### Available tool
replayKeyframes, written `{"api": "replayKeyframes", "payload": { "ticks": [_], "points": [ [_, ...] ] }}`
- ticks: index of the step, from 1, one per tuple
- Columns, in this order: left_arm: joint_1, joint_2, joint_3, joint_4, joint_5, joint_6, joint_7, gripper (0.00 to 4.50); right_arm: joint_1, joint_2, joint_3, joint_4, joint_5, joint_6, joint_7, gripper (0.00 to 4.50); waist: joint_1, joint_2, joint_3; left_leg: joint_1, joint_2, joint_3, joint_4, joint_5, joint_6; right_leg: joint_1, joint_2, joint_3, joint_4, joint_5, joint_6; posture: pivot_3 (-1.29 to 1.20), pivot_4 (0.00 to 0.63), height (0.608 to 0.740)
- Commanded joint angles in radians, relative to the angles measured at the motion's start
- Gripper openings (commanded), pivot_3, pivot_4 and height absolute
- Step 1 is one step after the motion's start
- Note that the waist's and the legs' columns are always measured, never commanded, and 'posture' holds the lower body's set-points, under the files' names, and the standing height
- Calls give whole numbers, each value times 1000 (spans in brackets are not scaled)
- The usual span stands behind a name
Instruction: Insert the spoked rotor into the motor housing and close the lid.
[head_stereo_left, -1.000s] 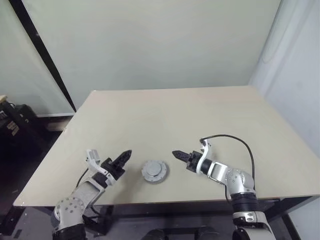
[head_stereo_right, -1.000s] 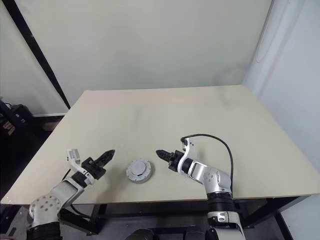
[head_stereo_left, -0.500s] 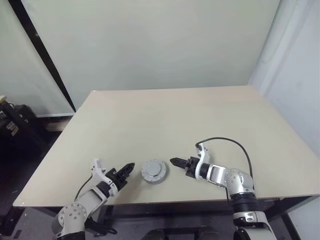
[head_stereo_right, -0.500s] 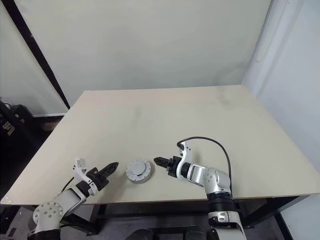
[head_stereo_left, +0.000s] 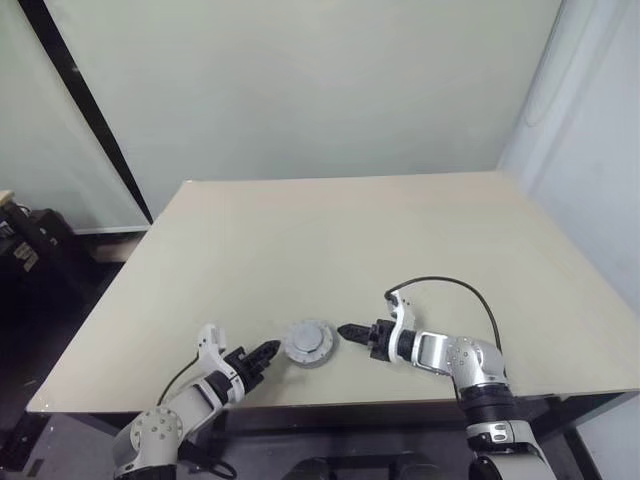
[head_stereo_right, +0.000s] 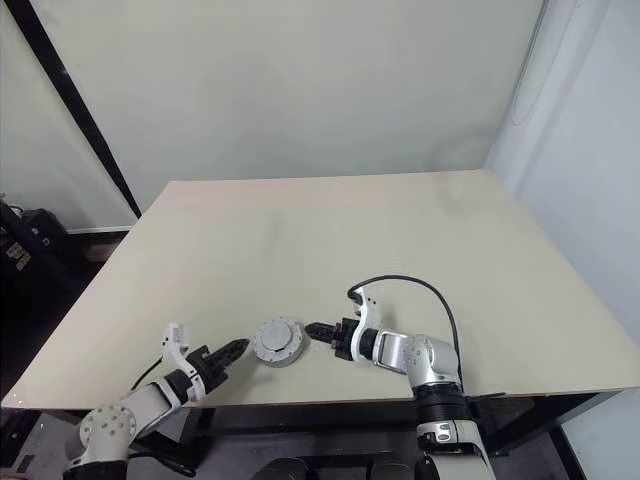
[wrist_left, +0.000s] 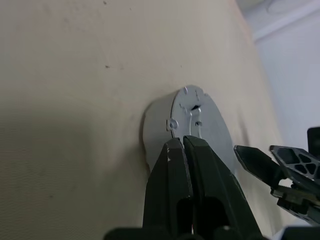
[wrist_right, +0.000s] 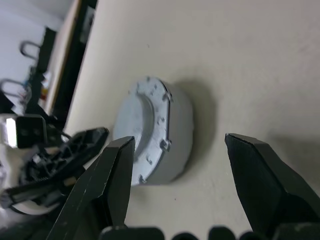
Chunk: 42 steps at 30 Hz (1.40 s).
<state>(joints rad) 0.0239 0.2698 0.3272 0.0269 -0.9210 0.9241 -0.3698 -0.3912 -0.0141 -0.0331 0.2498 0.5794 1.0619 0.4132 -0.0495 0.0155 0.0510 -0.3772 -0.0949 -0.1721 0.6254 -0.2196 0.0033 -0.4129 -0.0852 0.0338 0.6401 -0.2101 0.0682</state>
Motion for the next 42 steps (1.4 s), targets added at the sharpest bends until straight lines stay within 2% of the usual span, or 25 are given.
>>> {"api": "replayKeyframes", "payload": {
  "ticks": [1,8,12,15,17,18,23,28,42],
  "points": [
    [-26,12,-5,-26,15,-23,-25,0,-29,3,19,-28,-8,-19,17,3142,0,0,0,0,0,0,0,0,0,0,0,0,0,0,0,0,0,740],
    [-34,10,-24,-51,39,-41,-47,0,-34,-4,55,-11,-51,-55,21,3142,0,0,0,0,0,0,0,0,0,0,0,0,0,0,0,0,0,740],
    [-45,9,-57,-43,85,-63,-49,0,-63,12,34,51,-56,-65,15,3142,0,0,0,0,0,0,0,0,0,0,0,0,0,0,0,0,0,740],
    [-63,3,-71,-22,110,-71,-48,0,-98,23,3,117,-48,-55,17,3708,0,0,0,1,0,0,0,0,0,0,0,0,0,0,0,0,0,740],
    [-75,3,-86,-6,136,-79,-45,0,-125,31,-23,162,-34,-40,25,4360,0,0,0,1,0,0,0,0,0,1,0,0,0,0,0,0,0,740],
    [-82,0,-90,2,146,-82,-44,0,-138,36,-41,187,-24,-33,27,4470,0,0,0,1,0,0,0,0,0,1,0,0,0,0,0,0,0,740],
    [-107,-2,-119,41,206,-86,-34,0,-202,53,-112,303,0,-3,32,4470,0,0,0,2,0,0,0,0,0,1,1,0,1,1,0,0,0,740],
    [-111,0,-148,61,255,-85,-30,0,-236,67,-131,363,2,37,41,4470,0,1,0,3,-1,-1,0,0,0,3,1,0,1,1,0,0,0,740],
    [-96,-2,-153,58,289,-86,-31,0,-251,139,-152,377,-3,64,29,4470,0,1,0,8,0,0,0,0,0,5,1,0,1,1,0,0,0,740]
  ]
}}
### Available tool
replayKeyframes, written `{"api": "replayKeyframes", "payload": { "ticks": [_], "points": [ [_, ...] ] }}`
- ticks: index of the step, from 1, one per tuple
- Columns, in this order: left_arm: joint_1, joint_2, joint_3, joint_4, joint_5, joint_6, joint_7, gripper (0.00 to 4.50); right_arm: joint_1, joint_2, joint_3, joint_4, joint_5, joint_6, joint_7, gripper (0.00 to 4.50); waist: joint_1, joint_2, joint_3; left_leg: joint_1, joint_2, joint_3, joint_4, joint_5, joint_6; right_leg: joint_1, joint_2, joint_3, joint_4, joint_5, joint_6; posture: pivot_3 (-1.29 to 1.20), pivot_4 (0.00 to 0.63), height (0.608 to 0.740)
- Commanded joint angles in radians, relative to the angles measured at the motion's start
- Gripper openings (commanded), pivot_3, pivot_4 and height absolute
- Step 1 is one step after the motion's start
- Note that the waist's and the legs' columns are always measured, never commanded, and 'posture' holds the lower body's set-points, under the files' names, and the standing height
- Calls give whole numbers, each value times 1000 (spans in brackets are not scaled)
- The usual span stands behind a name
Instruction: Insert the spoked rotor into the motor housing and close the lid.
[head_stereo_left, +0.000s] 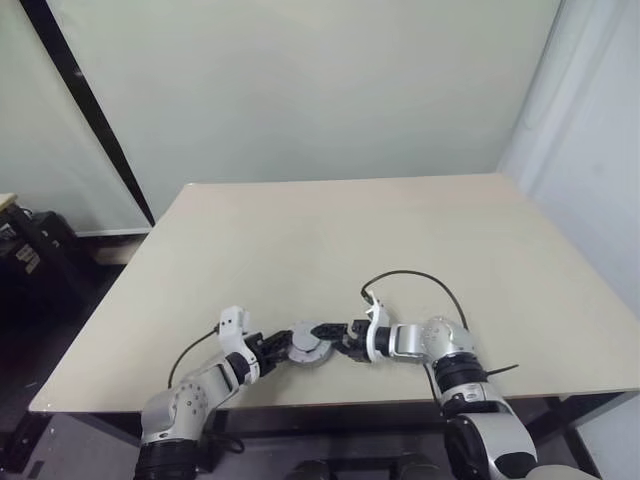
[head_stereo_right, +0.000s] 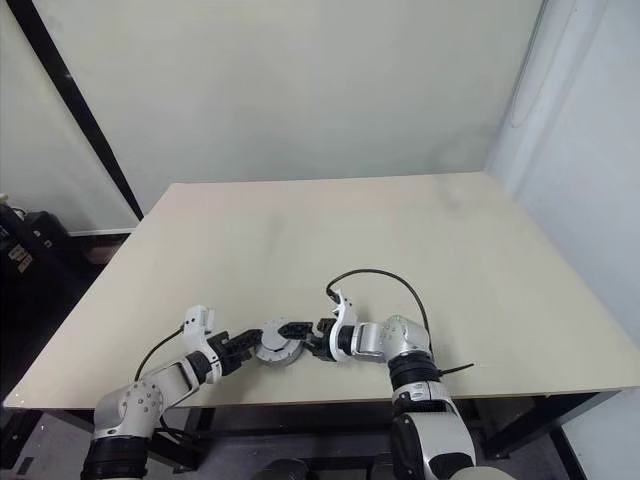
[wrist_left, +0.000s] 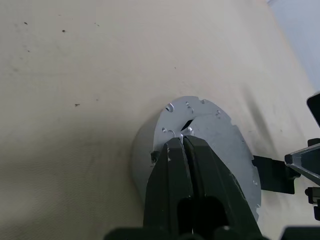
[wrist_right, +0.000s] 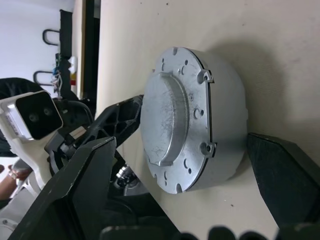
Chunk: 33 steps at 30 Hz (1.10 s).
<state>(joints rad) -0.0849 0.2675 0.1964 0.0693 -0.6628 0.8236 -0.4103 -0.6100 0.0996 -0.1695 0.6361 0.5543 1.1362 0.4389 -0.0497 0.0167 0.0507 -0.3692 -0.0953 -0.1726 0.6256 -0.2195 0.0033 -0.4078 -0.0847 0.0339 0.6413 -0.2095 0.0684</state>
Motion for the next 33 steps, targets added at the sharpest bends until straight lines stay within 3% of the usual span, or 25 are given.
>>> {"api": "replayKeyframes", "payload": {
  "ticks": [1,23,27,32,33],
  "points": [
    [13,0,-23,16,33,15,10,0,-34,30,-24,-6,25,-11,-2,4470,0,0,0,0,0,0,0,0,0,0,0,0,0,0,0,0,0,740],
    [7,-9,-23,37,73,0,18,0,-26,54,-101,-12,38,78,-56,4470,0,1,0,1,0,0,0,0,0,0,0,0,0,0,0,0,0,740],
    [6,-11,-22,37,80,-2,15,0,-20,55,-88,-18,27,69,-52,3567,0,1,0,1,0,0,0,0,0,0,0,0,0,0,0,0,0,740],
    [5,-13,-22,36,90,-5,12,0,-17,57,-85,-16,24,44,-53,3567,0,1,0,1,0,0,0,0,0,0,0,0,0,0,0,0,0,740],
    [5,-13,-22,36,91,-5,11,0,-17,58,-88,-15,25,43,-57,3234,0,1,0,1,0,0,0,0,0,0,0,0,0,0,0,0,0,740]
  ]
}}
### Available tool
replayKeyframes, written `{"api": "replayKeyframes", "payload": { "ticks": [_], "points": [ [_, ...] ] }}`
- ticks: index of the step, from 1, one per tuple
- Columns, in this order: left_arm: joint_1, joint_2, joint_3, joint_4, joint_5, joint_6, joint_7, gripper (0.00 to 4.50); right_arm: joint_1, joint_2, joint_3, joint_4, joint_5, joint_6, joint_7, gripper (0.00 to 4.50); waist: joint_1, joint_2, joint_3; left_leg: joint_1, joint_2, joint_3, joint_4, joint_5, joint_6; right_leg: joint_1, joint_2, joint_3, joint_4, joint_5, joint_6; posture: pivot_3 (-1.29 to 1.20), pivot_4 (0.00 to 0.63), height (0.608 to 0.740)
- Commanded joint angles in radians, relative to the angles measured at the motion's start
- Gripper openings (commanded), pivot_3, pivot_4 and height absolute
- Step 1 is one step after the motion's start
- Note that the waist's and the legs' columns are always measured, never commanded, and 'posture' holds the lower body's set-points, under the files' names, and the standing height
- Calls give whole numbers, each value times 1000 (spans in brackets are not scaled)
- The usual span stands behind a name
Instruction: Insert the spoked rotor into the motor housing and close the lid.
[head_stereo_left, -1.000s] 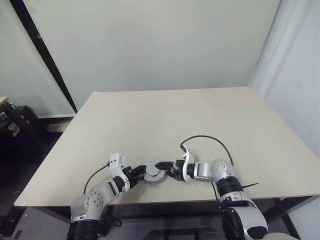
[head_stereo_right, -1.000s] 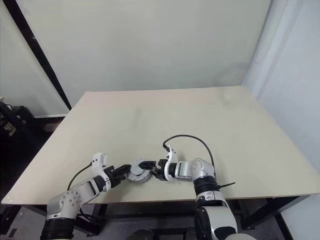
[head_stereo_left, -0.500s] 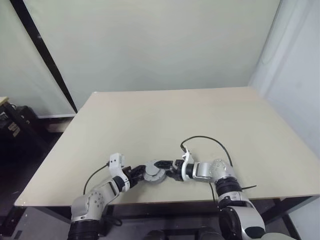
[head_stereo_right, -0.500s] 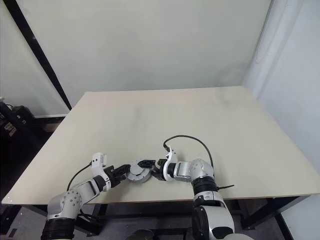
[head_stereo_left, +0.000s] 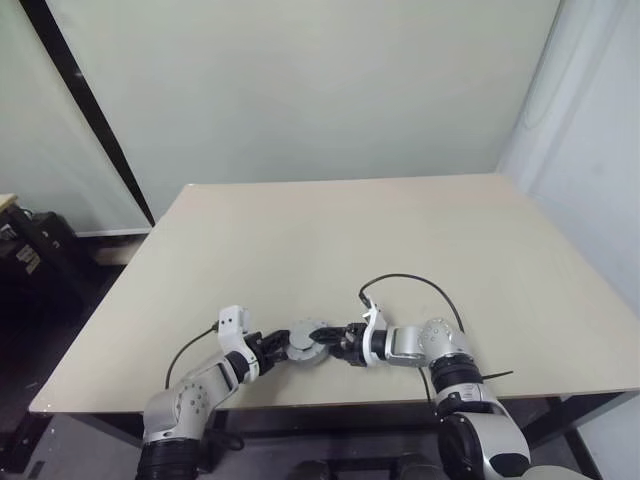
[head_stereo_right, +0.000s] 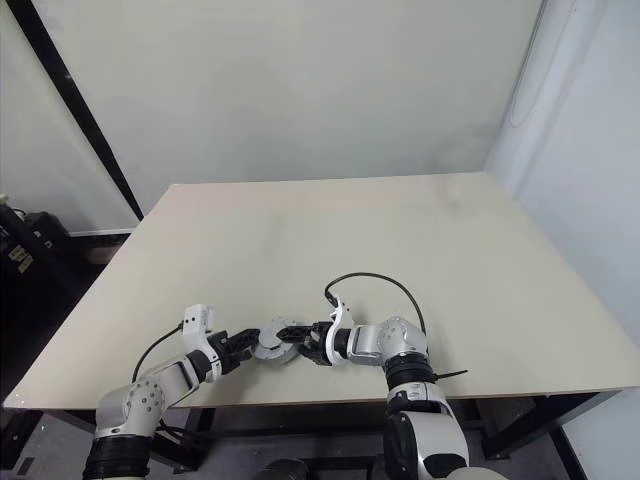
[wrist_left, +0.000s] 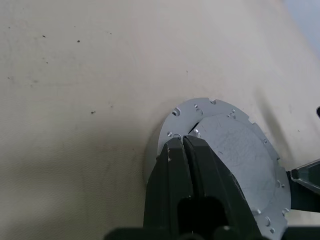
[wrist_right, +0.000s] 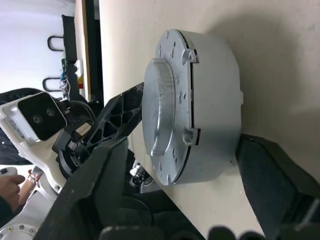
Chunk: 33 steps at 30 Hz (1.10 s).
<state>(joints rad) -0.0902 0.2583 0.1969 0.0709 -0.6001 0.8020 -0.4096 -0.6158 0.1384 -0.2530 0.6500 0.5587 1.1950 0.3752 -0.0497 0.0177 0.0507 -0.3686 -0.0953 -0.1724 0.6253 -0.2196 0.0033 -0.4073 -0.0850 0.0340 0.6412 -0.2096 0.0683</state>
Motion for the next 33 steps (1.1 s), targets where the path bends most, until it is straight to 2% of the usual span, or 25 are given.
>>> {"api": "replayKeyframes", "payload": {
  "ticks": [1,6,7,21,24,27,33],
  "points": [
    [10,-3,-23,34,29,16,10,0,-12,21,-10,-26,24,-17,5,3005,0,0,0,0,0,0,0,0,0,0,0,0,0,0,0,0,0,740],
    [7,-4,-22,35,36,16,7,0,-14,24,-24,-21,36,-8,6,1307,0,1,0,0,0,0,0,0,0,0,0,0,0,0,0,0,0,740],
    [7,-5,-21,36,38,16,6,0,-13,24,-23,-22,38,-5,7,1177,0,1,0,0,0,0,0,0,0,0,0,0,0,0,0,0,0,740],
    [-2,-17,4,39,39,16,7,0,-5,20,-16,-33,44,3,15,1178,0,1,0,0,0,0,-1,0,0,0,0,0,0,0,0,0,0,740],
    [-7,-18,23,36,16,26,-9,524,-5,20,-18,-32,44,1,14,1178,0,1,0,0,0,0,-1,0,0,0,0,0,0,0,0,0,0,740],
    [-10,-14,52,30,-3,39,-19,1530,-3,21,-21,-34,48,1,13,1178,0,1,0,-1,0,0,-1,0,0,-2,0,0,0,0,0,0,0,740],
    [-22,0,198,8,-96,59,-13,3561,4,25,-40,-44,67,6,15,1178,-1,0,0,-6,0,-1,-1,0,0,-5,0,-1,0,0,0,0,0,740]
  ]
}}
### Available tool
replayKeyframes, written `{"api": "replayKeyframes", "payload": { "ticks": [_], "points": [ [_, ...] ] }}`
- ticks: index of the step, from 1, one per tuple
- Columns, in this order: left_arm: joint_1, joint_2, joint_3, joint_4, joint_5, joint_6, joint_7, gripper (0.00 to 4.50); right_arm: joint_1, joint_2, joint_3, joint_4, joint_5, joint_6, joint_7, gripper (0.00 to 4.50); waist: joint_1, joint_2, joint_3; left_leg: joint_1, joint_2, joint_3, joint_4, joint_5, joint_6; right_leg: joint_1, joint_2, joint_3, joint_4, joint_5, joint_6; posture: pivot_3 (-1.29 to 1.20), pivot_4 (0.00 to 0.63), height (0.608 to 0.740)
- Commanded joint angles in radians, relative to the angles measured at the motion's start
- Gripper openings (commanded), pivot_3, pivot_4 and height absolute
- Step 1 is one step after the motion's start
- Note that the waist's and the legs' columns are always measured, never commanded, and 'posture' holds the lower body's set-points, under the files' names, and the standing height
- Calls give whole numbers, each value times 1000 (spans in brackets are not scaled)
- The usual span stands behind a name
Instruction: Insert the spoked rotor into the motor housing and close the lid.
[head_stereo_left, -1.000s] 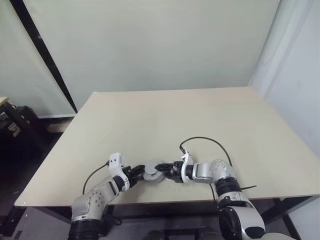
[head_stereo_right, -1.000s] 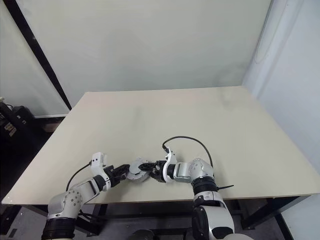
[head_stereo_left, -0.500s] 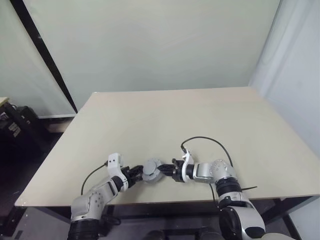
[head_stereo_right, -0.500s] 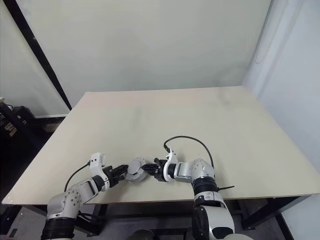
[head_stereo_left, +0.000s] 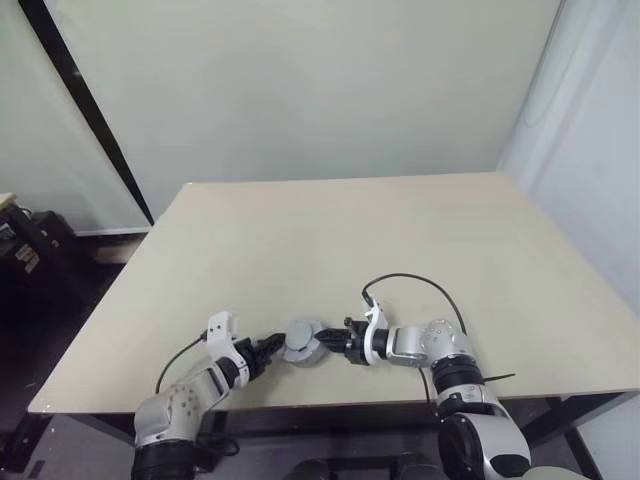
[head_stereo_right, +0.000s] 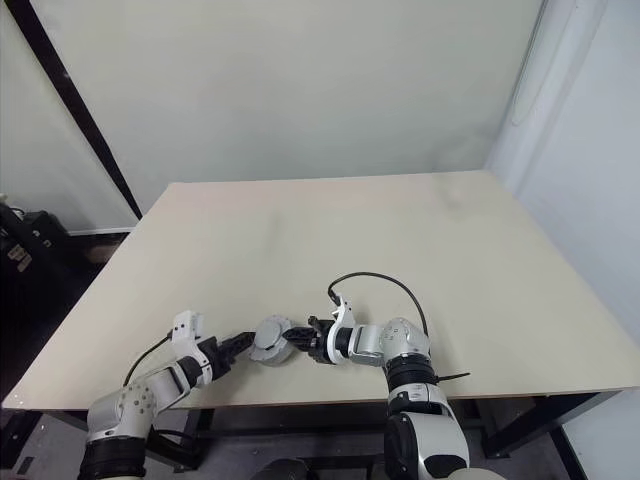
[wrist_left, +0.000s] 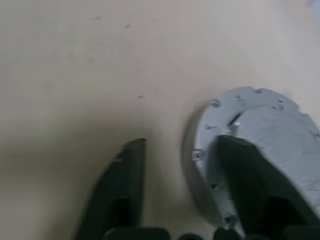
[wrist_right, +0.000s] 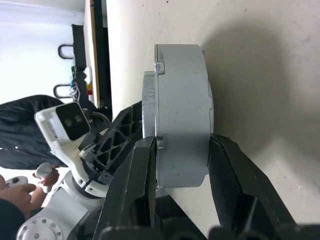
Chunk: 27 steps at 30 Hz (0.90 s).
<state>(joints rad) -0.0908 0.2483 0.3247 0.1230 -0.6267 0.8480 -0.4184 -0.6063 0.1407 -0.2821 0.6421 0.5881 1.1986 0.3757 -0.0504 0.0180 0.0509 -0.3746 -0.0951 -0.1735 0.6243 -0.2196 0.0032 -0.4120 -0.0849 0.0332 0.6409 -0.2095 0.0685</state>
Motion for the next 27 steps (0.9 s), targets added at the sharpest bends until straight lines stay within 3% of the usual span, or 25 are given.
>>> {"api": "replayKeyframes", "payload": {
  "ticks": [1,3,10,27],
  "points": [
    [-20,15,98,-51,-96,21,-3,3948,-5,23,-15,-38,43,4,16,1178,0,0,0,-1,0,0,0,0,0,-1,0,0,0,0,0,0,0,740],
    [-15,22,137,-60,-137,36,0,4485,-4,24,-19,-40,50,6,18,1178,0,0,0,-2,0,0,0,0,0,-2,0,0,0,0,0,0,0,740],
    [15,-10,269,-110,-337,128,54,4500,-5,39,-71,-61,106,14,32,1178,0,-1,0,-3,0,0,0,0,0,-5,0,0,0,0,0,0,0,740],
    [16,-102,227,-90,-535,214,114,4500,2,104,-81,-222,260,141,-3,1178,0,-2,1,-4,0,1,0,0,0,-5,0,1,0,0,0,0,0,740]
  ]
}}
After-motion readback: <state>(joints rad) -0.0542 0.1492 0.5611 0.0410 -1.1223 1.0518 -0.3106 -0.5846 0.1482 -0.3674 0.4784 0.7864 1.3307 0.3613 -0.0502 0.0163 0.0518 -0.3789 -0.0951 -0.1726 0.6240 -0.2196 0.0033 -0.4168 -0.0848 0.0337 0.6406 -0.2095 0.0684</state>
